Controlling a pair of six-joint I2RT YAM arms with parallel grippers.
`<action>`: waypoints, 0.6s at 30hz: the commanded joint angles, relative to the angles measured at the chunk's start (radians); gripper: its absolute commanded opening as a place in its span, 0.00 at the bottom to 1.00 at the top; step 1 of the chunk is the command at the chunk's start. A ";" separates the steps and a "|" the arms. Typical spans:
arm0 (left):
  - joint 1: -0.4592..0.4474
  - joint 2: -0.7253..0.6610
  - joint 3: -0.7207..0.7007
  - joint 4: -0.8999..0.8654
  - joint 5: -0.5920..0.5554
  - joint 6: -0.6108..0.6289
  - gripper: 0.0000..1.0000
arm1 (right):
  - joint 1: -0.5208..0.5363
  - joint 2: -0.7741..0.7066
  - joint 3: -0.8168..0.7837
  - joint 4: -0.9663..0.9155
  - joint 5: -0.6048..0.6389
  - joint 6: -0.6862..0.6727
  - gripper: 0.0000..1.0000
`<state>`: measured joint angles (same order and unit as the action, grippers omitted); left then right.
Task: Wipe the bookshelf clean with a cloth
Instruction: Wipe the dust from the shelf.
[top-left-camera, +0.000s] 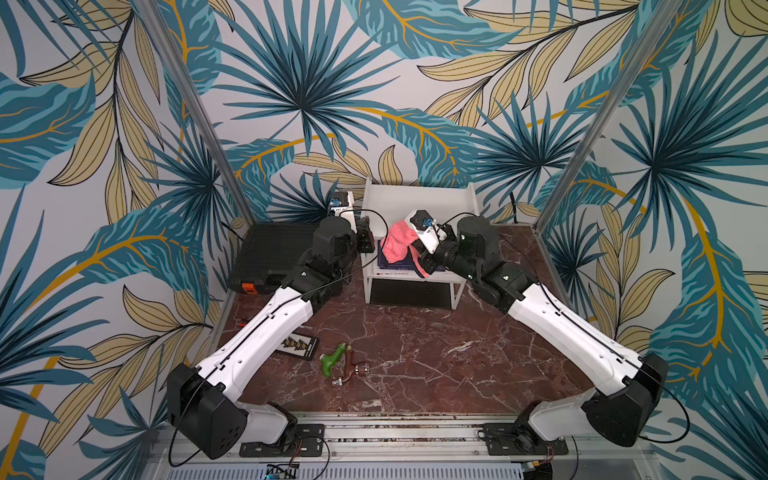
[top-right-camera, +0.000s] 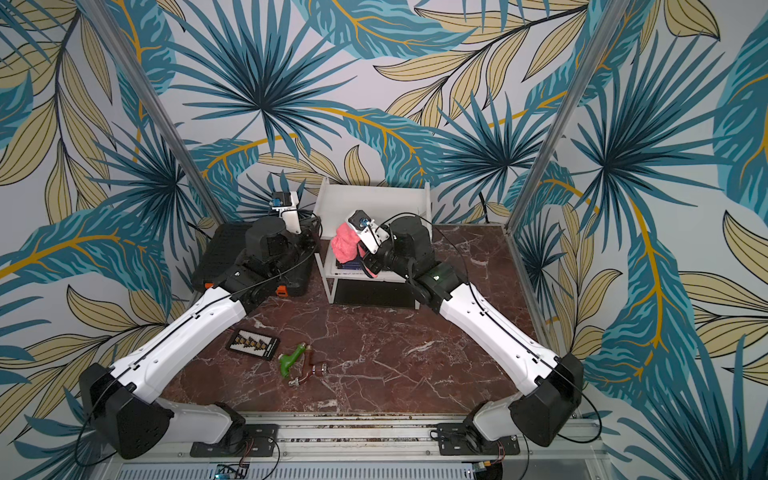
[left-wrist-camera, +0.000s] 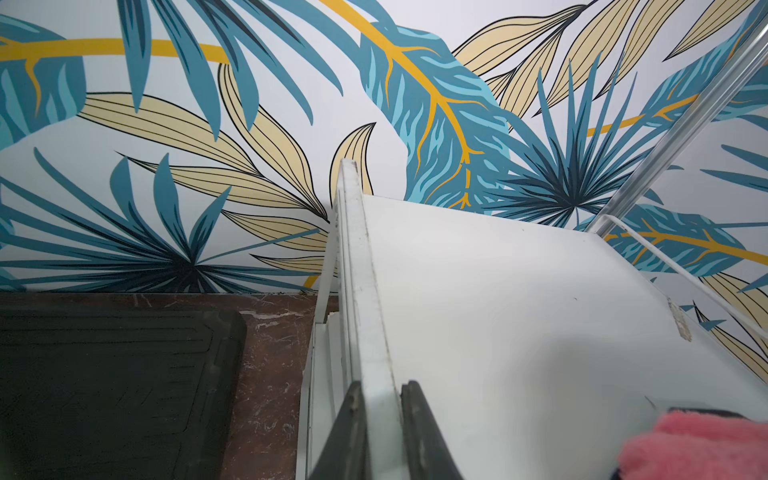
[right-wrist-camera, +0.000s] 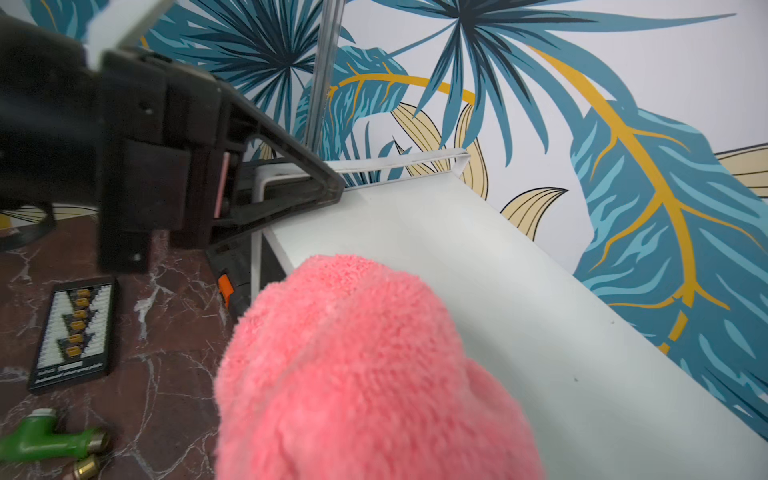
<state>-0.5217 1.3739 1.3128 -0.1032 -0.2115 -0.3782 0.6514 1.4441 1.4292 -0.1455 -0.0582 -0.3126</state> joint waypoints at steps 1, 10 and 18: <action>0.000 -0.010 -0.042 0.008 0.061 -0.100 0.00 | 0.030 0.106 -0.040 -0.004 -0.038 0.202 0.00; 0.000 -0.015 -0.040 -0.007 -0.001 -0.201 0.00 | -0.073 -0.353 -0.455 -0.076 -0.233 0.175 0.00; -0.048 0.016 0.011 -0.072 -0.065 -0.378 0.00 | -0.077 -0.560 -0.741 -0.048 -0.302 0.509 0.00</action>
<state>-0.5343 1.3689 1.3075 -0.0937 -0.2161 -0.5705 0.5770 0.9497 0.7704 -0.2134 -0.3630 0.0223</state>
